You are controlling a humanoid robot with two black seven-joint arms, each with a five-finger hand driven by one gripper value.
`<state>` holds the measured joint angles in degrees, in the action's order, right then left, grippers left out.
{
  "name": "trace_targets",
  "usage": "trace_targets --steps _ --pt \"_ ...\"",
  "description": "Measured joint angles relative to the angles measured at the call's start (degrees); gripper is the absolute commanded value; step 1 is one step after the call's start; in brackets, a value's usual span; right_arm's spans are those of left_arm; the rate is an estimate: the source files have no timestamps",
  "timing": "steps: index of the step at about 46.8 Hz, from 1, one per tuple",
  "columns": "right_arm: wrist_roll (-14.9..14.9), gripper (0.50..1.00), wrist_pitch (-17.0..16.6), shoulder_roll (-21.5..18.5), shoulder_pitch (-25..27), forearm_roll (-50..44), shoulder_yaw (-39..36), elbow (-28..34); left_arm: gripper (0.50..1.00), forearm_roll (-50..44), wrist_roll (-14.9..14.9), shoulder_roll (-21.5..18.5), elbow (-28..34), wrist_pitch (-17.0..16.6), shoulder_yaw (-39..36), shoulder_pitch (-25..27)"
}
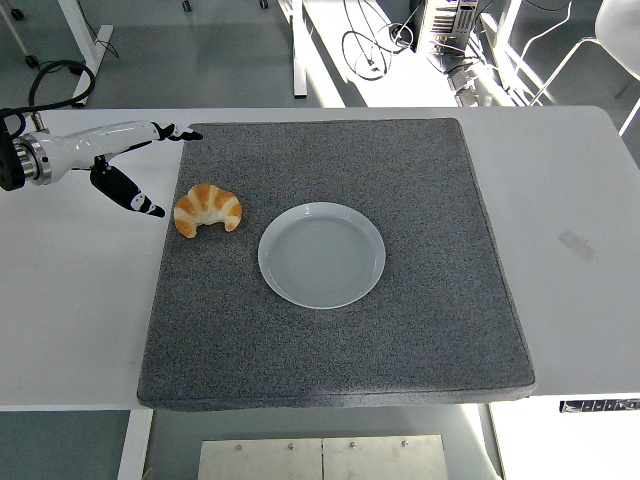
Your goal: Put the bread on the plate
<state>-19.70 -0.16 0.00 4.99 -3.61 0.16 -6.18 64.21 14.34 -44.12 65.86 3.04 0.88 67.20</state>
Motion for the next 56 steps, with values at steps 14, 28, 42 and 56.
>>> trace_targets --steps 14,28,42,56 --pt "0.01 1.000 0.00 0.00 0.01 0.00 0.00 -0.02 0.983 -0.18 0.16 3.70 -3.82 -3.28 -0.46 -3.53" --pt "0.01 1.000 -0.01 0.00 0.01 0.00 0.00 0.00 0.983 -0.10 2.55 8.92 -10.11 -5.05 -0.60 -5.52" --pt "0.00 1.000 -0.02 0.00 -0.01 0.00 0.02 -0.01 0.981 -0.10 4.03 12.60 -14.73 -5.15 -0.61 -5.59" --pt "0.01 1.000 -0.02 0.00 0.02 0.00 0.02 -0.01 0.980 -0.17 4.91 16.11 -17.93 -6.17 -0.58 -6.23"
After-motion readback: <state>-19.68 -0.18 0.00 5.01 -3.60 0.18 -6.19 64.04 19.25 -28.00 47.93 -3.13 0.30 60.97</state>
